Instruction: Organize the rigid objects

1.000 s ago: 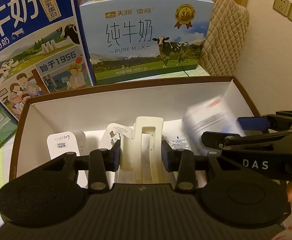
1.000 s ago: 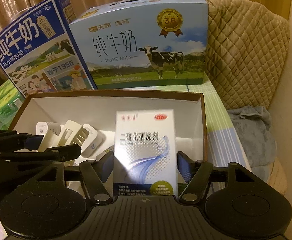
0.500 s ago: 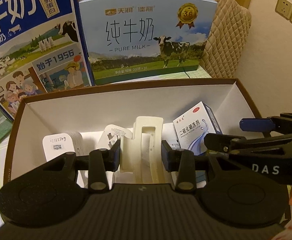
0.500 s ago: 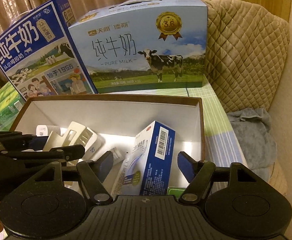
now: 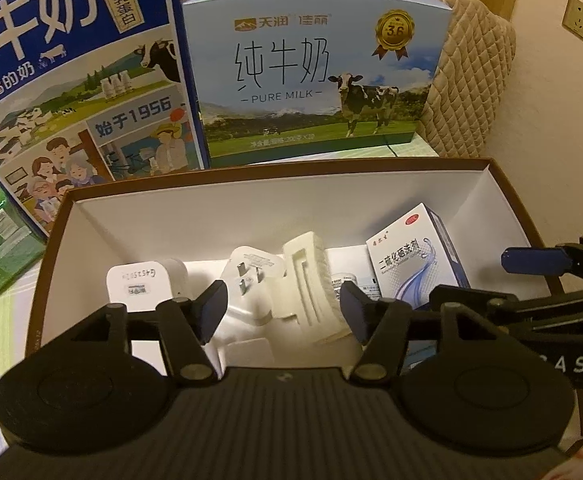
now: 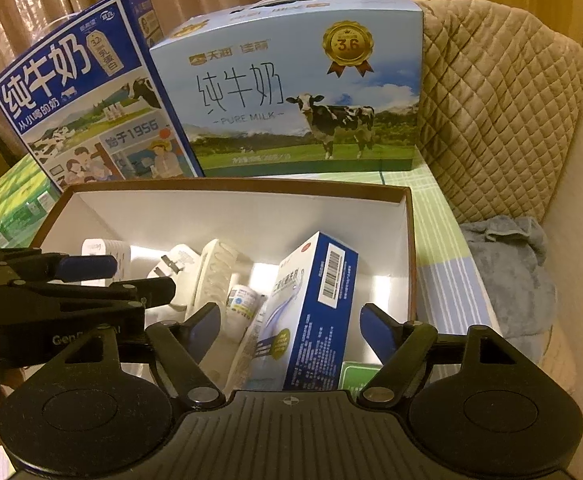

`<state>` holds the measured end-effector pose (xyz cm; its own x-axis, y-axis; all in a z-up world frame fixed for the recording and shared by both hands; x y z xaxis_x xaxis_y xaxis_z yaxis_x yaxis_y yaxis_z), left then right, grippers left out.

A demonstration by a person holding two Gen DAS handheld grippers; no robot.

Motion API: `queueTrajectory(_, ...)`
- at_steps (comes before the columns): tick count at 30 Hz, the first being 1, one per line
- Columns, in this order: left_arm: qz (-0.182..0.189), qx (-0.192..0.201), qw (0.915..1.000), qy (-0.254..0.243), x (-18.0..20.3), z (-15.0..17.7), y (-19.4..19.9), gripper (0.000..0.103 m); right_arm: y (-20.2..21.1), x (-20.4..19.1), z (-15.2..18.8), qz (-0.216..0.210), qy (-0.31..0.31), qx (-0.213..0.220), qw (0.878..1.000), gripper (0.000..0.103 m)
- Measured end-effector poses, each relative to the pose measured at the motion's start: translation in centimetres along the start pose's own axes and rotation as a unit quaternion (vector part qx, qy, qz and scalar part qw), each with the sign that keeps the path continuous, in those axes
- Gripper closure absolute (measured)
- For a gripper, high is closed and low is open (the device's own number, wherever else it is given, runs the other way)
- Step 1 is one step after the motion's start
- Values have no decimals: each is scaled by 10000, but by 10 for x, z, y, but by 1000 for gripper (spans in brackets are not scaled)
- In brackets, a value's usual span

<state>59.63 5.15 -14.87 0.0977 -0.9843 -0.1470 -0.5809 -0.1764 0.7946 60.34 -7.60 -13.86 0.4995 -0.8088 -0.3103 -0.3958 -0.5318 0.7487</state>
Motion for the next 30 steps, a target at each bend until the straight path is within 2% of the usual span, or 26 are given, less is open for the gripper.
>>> queueTrajectory(14,-143,78,9996,212,-17,12,33,41,20,-8,13,-58,16,63,10000,24)
queueTrajectory(21,-290,160,9988,368,-25,21,63,40,43,-16,24,-237,-99,174,9995,24)
queueTrajectory(23,-311,179,9985,407,-25,25,73,35,51,-18,29,-265,-145,211,9993,23)
queueTrajectory(30,-368,255,9976,530,-25,45,109,34,77,-31,49,-400,-73,306,9987,22)
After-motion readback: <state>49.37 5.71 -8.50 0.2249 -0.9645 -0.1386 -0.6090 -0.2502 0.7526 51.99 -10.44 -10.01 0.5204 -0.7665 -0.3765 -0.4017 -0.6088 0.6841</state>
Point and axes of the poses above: each gripper's, at about its wrist camera, not at the fingertips, and y roughly against the way its jaws point, x to its right, z to its underside, the point moved 7 cm from there along -y, roughly the way its jaws point, and after that the axes turned 10 degrees about -z, right-handed, at the moved point
